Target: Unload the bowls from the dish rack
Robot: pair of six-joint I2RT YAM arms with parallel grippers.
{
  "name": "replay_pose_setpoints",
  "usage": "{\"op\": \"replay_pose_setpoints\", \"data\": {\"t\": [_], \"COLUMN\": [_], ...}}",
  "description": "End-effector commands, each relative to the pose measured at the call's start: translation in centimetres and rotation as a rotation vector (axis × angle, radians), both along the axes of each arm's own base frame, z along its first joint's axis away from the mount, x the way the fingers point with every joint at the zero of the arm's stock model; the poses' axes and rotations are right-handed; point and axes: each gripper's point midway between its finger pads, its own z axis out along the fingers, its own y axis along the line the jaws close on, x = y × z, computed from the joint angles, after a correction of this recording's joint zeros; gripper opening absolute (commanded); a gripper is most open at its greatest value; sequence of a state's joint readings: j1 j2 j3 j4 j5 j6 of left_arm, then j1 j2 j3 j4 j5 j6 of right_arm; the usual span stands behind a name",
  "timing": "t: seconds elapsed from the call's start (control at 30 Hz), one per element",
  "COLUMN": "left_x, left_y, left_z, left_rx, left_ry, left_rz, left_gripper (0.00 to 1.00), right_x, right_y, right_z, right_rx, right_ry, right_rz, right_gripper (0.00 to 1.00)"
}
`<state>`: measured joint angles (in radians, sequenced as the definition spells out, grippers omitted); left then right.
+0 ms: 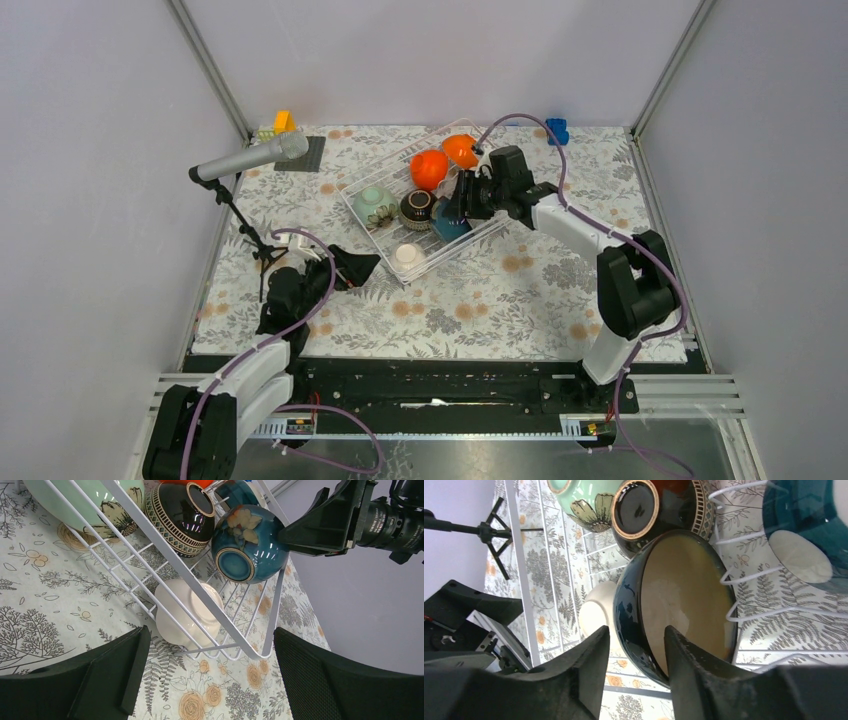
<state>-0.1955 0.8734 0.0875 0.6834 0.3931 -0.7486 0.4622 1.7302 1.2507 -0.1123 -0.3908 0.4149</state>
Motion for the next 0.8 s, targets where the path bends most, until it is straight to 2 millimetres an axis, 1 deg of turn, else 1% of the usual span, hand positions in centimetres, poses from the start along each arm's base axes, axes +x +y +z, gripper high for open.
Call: {"op": "replay_pose_setpoints", "data": {"t": [0.0,0.03,0.13,0.2,0.3,0.4,0.6,0.73,0.77], "left_x": [0.2,0.2,0.2,0.2,0.2,0.2,0.2,0.3,0.3], "left_y": [-0.2,-0.2,-0.2,-0.2,-0.2,-0.2,-0.1,0.0,0.0], "left_z": [2.0,2.0,2.0,2.0,2.1,2.1,2.0,2.0,1.9], "left_rx": [0.003,0.004,0.005,0.005,0.006,0.006,0.006,0.008,0.009], "left_ry": [-0.086,-0.087,-0.087,-0.088,-0.09,-0.091,-0.091,-0.091,-0.09], "left_rz": [-0.015,-0.014,-0.014,-0.013,-0.011,-0.011,-0.005,-0.002,-0.002], "left_gripper": [0.98,0.98,0.98,0.98,0.98,0.98,0.98,0.98,0.98], "right_x": [0.1,-0.1,-0.3,-0.4,-0.7,-1.1,-1.7,-2.3,-2.4], "right_y": [2.0,2.3,2.6,2.6,2.8,3.3,4.1,4.0,3.8], "right_z": [1.0,0.8,0.6,0.7,1.6,3.4,8.9,12.3,13.1], "right_rx": [0.089,0.096,0.101,0.1,0.117,0.155,0.249,0.285,0.285], "right_ry": [-0.009,0.001,0.012,0.005,-0.01,-0.03,-0.091,-0.145,-0.161], "right_rz": [0.057,0.075,0.104,0.114,0.149,0.182,0.225,0.23,0.227], "right_gripper": [0.46,0.43,0.27,0.21,0.12,0.0,0.0,0.0,0.02]}}
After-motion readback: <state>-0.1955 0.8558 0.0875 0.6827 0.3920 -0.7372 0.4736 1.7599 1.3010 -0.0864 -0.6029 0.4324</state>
